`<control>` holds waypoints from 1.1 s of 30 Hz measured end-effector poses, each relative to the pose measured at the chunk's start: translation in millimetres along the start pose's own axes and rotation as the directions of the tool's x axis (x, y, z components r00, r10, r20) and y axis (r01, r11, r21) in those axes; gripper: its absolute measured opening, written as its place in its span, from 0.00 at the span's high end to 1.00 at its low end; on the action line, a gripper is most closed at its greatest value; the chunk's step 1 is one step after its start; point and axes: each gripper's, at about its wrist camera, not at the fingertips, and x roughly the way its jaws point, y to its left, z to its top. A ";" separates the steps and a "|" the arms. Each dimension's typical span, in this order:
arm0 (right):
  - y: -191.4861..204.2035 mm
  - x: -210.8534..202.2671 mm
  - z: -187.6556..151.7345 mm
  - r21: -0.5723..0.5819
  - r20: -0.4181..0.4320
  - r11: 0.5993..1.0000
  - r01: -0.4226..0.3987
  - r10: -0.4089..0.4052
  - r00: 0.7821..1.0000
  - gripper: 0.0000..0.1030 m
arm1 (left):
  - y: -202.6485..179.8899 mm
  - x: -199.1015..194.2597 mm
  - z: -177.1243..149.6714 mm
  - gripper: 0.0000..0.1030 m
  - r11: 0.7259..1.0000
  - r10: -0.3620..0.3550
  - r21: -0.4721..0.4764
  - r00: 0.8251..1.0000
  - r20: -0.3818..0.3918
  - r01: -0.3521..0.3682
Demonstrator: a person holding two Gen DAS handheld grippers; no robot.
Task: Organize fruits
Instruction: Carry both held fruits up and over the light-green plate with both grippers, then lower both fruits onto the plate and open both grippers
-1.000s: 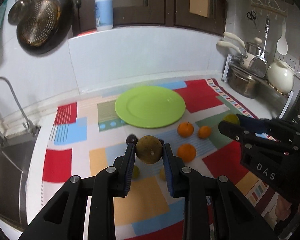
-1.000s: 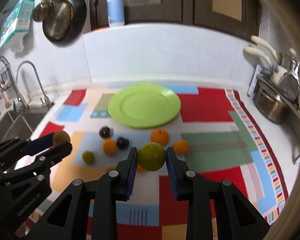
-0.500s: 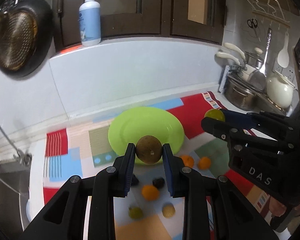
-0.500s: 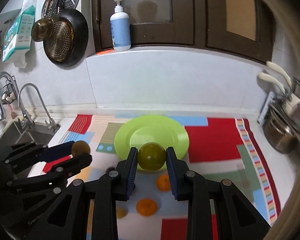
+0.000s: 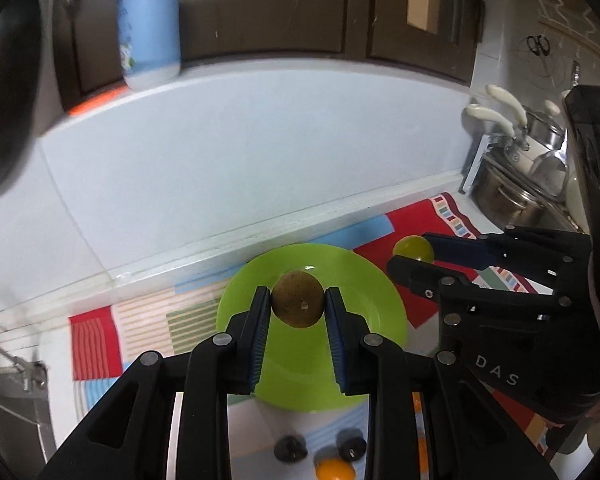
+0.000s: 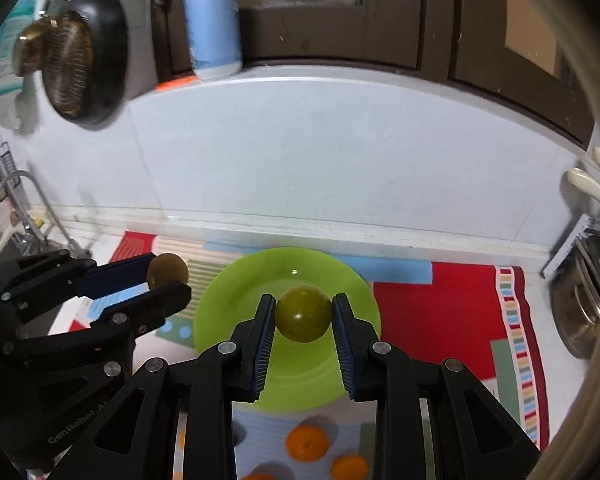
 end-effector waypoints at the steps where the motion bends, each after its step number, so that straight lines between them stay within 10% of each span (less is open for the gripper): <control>1: -2.1 9.2 3.2 -0.004 -0.011 1.000 -0.006 0.006 1.000 0.71 | 2.6 8.0 1.7 0.73 1.000 0.000 -0.002 1.000 -0.010 0.000; 18: -27.4 141.0 5.6 -0.009 -0.219 1.000 -0.024 0.021 0.975 0.71 | 30.9 135.7 -5.9 0.73 0.998 -0.045 -0.047 0.980 -0.194 0.036; 33: -31.2 157.9 -4.6 -0.002 -0.229 0.999 -0.036 0.034 0.973 0.70 | 25.6 144.2 -13.1 0.63 0.999 -0.033 -0.045 0.979 -0.200 0.025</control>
